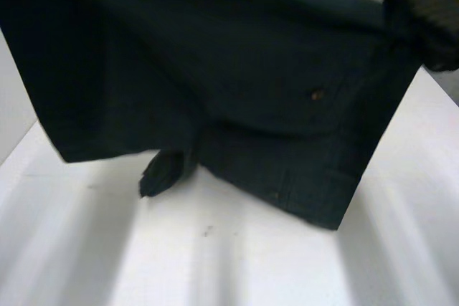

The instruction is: Fold the shorts.

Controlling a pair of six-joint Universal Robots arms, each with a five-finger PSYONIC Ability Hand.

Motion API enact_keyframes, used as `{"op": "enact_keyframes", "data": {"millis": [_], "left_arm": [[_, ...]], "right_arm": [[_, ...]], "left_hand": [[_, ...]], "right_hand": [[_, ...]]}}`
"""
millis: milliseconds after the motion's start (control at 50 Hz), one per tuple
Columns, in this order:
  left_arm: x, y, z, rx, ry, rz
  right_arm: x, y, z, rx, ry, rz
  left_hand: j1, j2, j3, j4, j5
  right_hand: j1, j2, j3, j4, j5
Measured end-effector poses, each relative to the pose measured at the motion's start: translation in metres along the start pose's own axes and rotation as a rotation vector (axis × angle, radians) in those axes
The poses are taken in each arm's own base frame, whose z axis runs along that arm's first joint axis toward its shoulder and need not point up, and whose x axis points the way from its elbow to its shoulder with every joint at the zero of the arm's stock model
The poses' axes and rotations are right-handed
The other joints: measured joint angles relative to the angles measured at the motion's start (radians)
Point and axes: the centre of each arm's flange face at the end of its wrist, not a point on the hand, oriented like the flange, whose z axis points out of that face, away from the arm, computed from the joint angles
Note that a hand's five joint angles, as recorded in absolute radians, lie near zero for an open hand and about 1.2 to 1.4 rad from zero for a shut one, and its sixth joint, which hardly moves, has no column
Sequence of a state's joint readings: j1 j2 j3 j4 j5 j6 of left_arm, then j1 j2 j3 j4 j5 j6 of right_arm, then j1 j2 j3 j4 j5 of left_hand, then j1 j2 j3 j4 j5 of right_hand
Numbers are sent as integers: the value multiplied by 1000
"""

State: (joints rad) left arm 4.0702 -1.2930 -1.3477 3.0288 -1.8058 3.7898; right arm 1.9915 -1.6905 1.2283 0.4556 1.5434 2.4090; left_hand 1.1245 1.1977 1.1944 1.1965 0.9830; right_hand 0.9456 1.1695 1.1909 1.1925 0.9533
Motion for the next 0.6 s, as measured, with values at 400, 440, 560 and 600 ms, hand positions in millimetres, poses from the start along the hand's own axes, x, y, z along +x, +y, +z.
{"op": "enact_keyframes", "data": {"millis": [400, 440, 560, 600], "left_arm": [[135, 211, 111, -457, 220, 158], [140, 220, 134, -421, 189, 183], [134, 211, 193, -234, 39, 248], [117, 179, 220, -73, -94, 235]], "right_arm": [[-103, 112, 117, -306, -280, 13], [-107, 115, 142, -253, -223, 7], [-90, 91, 185, -58, -16, 4], [-71, 68, 199, 66, 113, 13]], "left_hand": [[1, 0, 0, 3, 9], [1, 0, 0, 3, 9], [1, 0, 0, 3, 9], [1, 0, 0, 3, 9]], "right_hand": [[0, 0, 0, 0, 0], [0, 0, 0, 0, 0], [0, 0, 0, 0, 0], [0, 0, 0, 0, 0]]}}
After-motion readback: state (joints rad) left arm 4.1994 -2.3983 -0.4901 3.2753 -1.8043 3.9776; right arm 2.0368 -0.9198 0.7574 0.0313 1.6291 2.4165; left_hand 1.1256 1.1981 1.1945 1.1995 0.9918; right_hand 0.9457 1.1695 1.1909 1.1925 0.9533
